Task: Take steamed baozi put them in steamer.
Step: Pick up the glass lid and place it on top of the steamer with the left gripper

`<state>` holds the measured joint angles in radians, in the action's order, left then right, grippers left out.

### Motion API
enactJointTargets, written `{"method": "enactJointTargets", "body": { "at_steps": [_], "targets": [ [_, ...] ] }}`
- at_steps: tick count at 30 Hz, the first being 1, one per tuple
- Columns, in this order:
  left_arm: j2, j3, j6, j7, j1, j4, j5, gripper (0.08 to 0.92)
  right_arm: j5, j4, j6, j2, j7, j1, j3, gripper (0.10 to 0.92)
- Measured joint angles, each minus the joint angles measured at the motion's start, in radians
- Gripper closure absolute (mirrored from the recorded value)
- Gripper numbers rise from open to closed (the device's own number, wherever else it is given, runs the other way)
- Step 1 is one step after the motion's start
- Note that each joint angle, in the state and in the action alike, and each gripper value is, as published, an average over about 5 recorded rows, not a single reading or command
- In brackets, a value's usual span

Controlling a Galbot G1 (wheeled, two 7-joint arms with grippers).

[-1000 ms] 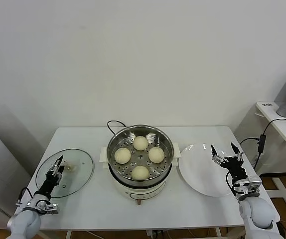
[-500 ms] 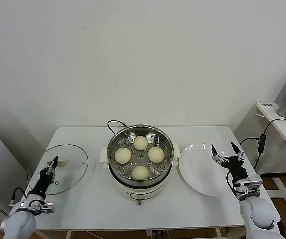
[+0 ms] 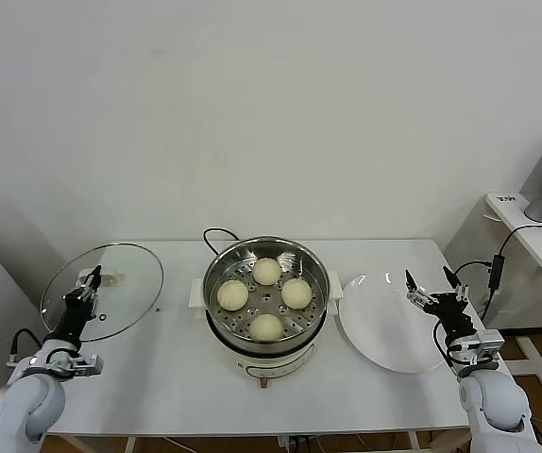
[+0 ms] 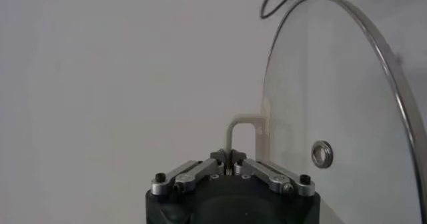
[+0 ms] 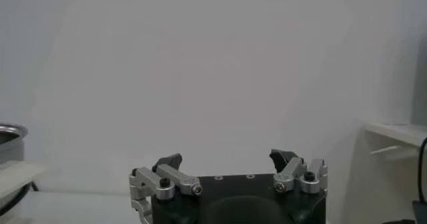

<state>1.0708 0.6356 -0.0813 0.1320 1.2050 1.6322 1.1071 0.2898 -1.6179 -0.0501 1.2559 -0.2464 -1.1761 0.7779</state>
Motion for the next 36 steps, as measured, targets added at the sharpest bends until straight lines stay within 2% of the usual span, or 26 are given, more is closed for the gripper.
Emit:
{"method": "enactJointTargets", "body": {
  "at_steps": [10, 17, 27, 36],
  "targets": [
    [-0.023, -0.129, 0.197, -0.155, -0.024, 0.233, 0.018, 0.897, 0.003, 0.002, -0.002, 0.002, -0.005, 0.000, 0.004, 0.203],
    [-0.013, -0.266, 0.351, -0.242, -0.068, 0.338, 0.083, 0.897, 0.005, 0.006, -0.002, -0.004, -0.005, 0.004, 0.010, 0.203],
    [0.028, -0.462, 0.516, -0.350, -0.139, 0.398, 0.193, 0.897, 0.005, 0.010, -0.002, -0.007, -0.004, 0.005, 0.016, 0.203],
    [0.111, -0.583, 0.596, -0.396, -0.177, 0.394, 0.291, 0.897, 0.004, 0.017, -0.002, -0.012, -0.004, 0.009, 0.010, 0.203]
  ]
}}
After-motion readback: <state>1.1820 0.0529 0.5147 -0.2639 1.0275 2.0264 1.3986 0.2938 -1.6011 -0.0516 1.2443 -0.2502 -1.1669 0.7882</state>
